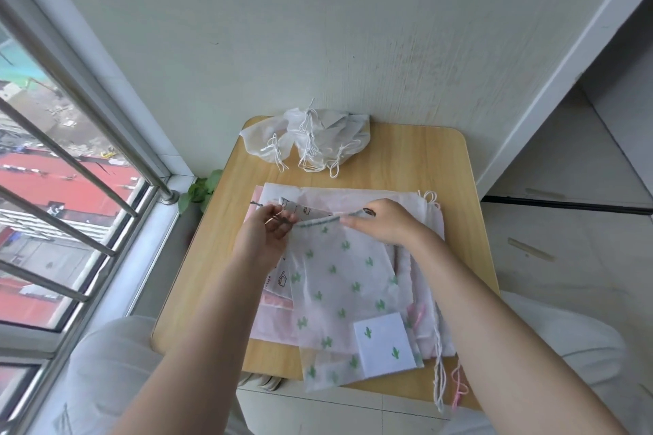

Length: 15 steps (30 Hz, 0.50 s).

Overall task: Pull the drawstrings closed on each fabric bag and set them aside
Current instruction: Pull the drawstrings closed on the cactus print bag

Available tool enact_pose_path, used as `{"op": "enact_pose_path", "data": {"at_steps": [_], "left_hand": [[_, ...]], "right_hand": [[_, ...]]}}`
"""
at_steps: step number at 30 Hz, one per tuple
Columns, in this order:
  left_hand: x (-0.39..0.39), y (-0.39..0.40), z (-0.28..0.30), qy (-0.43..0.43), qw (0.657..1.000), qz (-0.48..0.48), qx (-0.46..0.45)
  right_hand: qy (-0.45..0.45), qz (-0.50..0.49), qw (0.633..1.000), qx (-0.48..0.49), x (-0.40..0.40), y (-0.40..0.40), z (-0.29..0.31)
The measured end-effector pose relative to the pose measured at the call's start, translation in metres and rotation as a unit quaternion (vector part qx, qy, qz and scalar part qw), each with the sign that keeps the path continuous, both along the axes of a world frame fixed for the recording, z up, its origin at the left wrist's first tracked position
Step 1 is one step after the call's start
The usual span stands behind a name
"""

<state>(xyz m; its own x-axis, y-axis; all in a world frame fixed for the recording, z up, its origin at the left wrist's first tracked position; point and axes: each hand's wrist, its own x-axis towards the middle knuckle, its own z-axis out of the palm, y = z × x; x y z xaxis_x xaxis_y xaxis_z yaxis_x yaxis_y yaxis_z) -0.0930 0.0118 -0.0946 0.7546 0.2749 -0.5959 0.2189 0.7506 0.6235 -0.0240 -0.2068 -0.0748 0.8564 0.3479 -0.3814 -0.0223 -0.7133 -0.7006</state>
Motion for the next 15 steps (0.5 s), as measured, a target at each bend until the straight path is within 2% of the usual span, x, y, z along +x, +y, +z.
{"op": "enact_pose_path", "data": {"at_steps": [3, 5, 6, 8, 10, 15], "left_hand": [[0.000, 0.001, -0.001, -0.010, 0.999, 0.027, -0.042], [0.000, 0.000, -0.001, -0.005, 0.997, 0.045, -0.057], [0.001, 0.000, -0.002, -0.002, 0.996, 0.055, -0.063], [0.002, -0.001, -0.003, 0.000, 0.994, 0.073, -0.080], [0.002, -0.003, -0.004, -0.008, 0.992, 0.082, -0.101], [0.001, -0.001, -0.004, -0.007, 0.991, 0.092, -0.097]], "right_hand": [[0.111, -0.118, 0.982, 0.098, 0.000, -0.010, 0.004], [0.174, -0.195, 0.945, 0.196, 0.003, -0.017, 0.001], [0.205, -0.234, 0.915, 0.258, 0.004, -0.021, -0.001], [0.258, -0.310, 0.830, 0.385, 0.007, -0.025, -0.006], [0.274, -0.376, 0.750, 0.469, 0.007, -0.027, -0.010], [0.254, -0.454, 0.656, 0.547, 0.007, -0.024, -0.018]]}}
